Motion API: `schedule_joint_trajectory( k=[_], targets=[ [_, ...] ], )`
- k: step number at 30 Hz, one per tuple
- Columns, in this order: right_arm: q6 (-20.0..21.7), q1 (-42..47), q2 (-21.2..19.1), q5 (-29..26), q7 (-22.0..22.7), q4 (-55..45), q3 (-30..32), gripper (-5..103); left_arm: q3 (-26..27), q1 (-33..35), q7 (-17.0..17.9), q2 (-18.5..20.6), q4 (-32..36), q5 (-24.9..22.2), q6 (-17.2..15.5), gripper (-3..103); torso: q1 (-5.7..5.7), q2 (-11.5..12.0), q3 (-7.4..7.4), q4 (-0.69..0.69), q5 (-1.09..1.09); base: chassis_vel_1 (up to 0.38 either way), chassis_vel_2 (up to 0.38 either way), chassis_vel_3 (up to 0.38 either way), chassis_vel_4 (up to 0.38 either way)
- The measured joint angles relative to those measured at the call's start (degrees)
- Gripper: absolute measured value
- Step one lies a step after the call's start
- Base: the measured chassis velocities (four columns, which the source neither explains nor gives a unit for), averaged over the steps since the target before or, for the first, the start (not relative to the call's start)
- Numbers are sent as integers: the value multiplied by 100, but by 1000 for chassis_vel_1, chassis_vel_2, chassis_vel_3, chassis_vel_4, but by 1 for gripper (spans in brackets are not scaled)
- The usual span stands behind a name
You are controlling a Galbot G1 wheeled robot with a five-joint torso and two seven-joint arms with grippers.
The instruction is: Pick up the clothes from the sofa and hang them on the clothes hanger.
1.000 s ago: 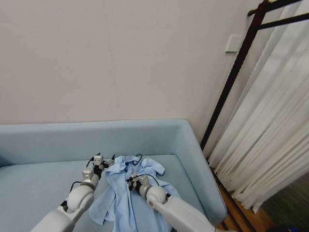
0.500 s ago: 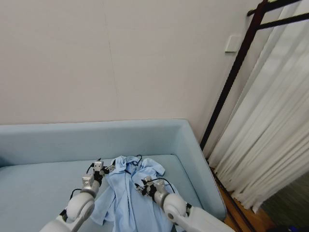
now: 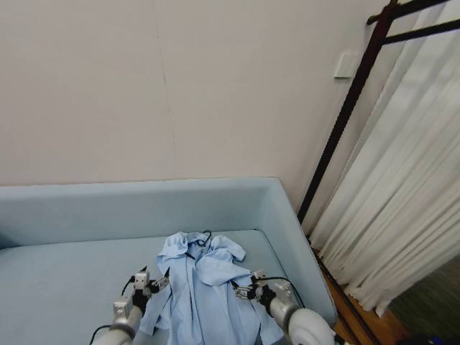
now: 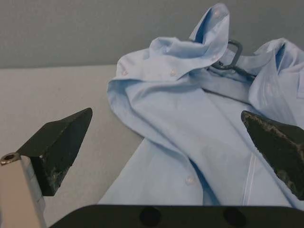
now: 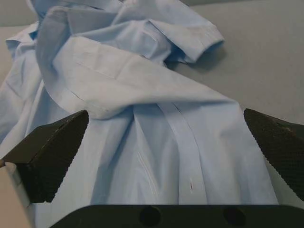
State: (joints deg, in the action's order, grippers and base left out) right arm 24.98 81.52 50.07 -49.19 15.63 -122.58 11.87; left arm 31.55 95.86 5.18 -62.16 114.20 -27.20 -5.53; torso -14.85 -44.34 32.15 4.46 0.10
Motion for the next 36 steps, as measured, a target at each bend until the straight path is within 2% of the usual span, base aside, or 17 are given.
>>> schedule_joint_trajectory(
  k=[2, 7, 13, 25, 28, 30, 31, 33, 34, 36],
  targets=[
    [57, 324, 139, -101, -47, 0, 302, 100, 106, 155, -45, -193, -57, 12, 33, 100, 0, 0, 0, 0, -1, 0, 0, 0, 0],
    [76, 669, 329, -41, -257, 222, 523, 100, 82, 229, -100, -424, -335, 51, 113, 100, -1, 0, 0, 0, -1, 0, 0, 0, 0],
    [-8, 622, 435, 232, -440, 707, 560, 100, -229, 129, -95, -489, -708, 139, 129, 100, -1, 0, 1, 0, -1, 0, 0, 0, 0],
    [-88, 592, 561, 409, -647, 1346, 746, 100, -314, 116, -73, -522, -966, 202, 109, 102, -1, 0, 1, 0, -2, 0, 0, 0, 0],
    [-90, 494, 648, 363, -713, 1585, 709, 100, -412, 36, -73, -486, -1033, 201, 72, 92, -1, 0, 1, 0, -1, 0, 0, 0, 0],
    [-90, 468, 670, 351, -743, 1640, 693, 100, -447, 5, -72, -472, -1062, 201, 70, 92, -1, 0, 1, 0, -1, 0, 0, 0, 0],
    [-92, 428, 698, 339, -785, 1708, 676, 101, -505, -45, -58, -449, -1113, 201, 70, 87, -1, 0, 1, 0, -2, 0, 0, 0, 0],
    [-99, 380, 734, 322, -809, 1771, 652, 98, -576, -113, -17, -418, -1166, 200, 50, 76, -1, 0, 1, 1, -4, 0, 0, 0, 0],
    [-99, 380, 734, 322, -809, 1771, 652, 98, -576, -113, -17, -418, -1166, 200, 50, 76, -1, 0, 1, 1, -4, 0, 0, 0, 0],
    [-112, 347, 769, 303, -810, 1824, 638, 89, -669, -186, 37, -392, -1193, 193, 6, 66, -1, 0, 1, 3, -5, 0, 0, 0, 0]
  ],
)
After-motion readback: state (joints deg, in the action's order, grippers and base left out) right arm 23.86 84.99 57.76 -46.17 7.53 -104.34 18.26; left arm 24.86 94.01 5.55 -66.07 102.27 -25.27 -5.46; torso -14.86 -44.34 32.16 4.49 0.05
